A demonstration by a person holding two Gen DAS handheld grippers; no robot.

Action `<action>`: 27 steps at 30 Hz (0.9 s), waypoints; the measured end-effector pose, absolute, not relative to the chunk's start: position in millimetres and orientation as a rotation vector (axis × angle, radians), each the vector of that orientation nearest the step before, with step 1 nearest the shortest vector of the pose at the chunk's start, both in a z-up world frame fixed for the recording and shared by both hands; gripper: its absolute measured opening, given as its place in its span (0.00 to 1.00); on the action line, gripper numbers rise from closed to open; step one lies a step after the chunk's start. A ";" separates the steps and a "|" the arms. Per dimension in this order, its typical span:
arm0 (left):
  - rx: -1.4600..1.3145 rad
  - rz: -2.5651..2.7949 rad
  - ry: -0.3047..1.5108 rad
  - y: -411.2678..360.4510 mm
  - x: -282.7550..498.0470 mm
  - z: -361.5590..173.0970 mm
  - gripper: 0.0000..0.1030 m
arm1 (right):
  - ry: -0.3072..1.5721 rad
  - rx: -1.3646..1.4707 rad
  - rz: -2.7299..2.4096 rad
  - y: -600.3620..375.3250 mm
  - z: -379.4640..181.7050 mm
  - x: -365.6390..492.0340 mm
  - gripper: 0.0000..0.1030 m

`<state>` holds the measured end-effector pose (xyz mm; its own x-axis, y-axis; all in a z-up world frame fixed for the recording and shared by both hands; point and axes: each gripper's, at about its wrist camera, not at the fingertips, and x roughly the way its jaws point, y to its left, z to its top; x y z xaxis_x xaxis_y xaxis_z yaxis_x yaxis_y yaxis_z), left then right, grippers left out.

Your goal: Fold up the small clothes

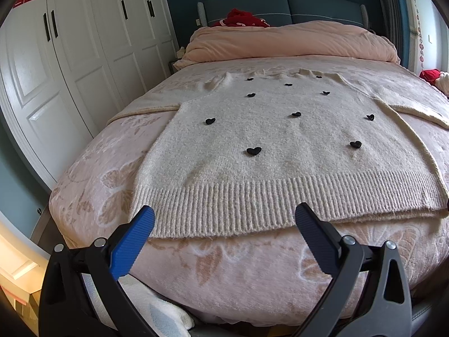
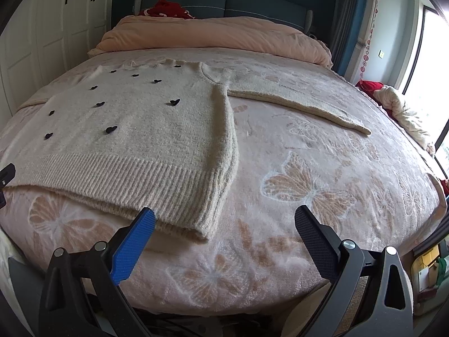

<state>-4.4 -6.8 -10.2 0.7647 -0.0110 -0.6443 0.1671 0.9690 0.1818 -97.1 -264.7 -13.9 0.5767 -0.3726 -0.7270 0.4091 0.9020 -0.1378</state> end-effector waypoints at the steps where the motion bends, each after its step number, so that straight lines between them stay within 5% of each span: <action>1: 0.236 -0.098 0.695 -6.8 -4.4 -10.4 0.95 | 0.839 0.046 -0.458 -264.3 -13.8 -96.9 0.95; 27: 0.234 -0.101 0.695 -7.0 -5.5 -10.6 0.95 | 0.837 0.045 -0.449 -263.3 -14.6 -96.8 0.95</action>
<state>-5.5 -7.0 -10.6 0.7644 -0.0140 -0.6446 0.1696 0.9689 0.1801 -96.8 -263.3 -14.6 0.5823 -0.3664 -0.7257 0.4015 0.9058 -0.1351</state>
